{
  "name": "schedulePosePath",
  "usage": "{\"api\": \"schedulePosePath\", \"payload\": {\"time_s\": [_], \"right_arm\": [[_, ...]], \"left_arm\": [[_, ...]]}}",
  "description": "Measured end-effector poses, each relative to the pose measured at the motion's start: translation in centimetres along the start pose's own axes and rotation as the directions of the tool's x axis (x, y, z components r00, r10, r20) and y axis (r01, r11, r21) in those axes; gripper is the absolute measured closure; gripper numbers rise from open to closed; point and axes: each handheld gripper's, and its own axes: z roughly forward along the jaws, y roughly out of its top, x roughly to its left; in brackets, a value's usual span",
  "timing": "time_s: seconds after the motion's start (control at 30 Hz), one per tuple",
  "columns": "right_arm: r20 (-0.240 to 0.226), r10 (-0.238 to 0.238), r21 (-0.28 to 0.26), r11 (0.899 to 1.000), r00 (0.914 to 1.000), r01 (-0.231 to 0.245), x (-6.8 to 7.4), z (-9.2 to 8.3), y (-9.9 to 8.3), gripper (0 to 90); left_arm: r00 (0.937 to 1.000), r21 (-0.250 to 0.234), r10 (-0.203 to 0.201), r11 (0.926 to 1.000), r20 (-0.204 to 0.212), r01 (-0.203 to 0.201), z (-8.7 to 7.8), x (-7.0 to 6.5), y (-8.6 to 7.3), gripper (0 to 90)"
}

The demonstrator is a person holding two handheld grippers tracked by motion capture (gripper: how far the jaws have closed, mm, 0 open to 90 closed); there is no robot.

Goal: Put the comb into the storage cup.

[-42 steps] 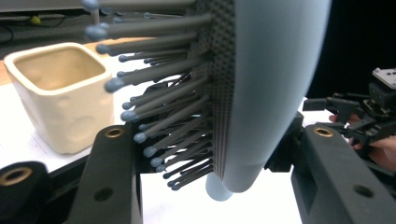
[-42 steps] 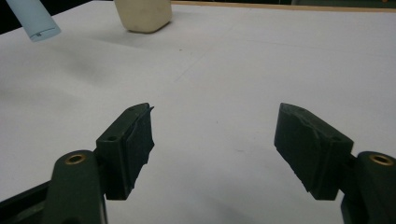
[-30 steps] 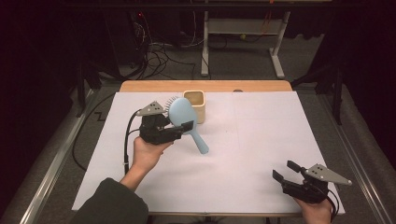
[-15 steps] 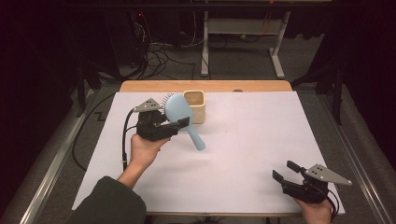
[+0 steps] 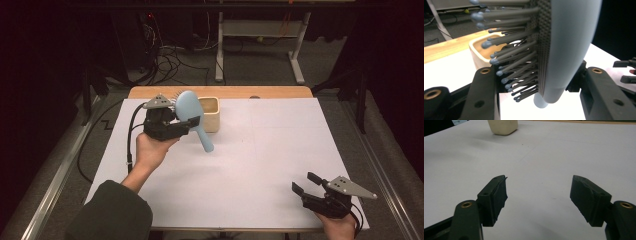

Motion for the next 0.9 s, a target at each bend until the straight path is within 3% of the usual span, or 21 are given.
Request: {"api": "schedulePosePath", "payload": {"time_s": [0.9], "right_arm": [[-0.008, 0.005, -0.003, 1.0, 1.0, -0.005, -0.1, 0.0, 0.0, 29.7]], "left_arm": [[0.9953, -0.014, -0.025, 0.9996, -0.093, 0.024, 2.0, 2.2, 3.9, 51.2]]}}
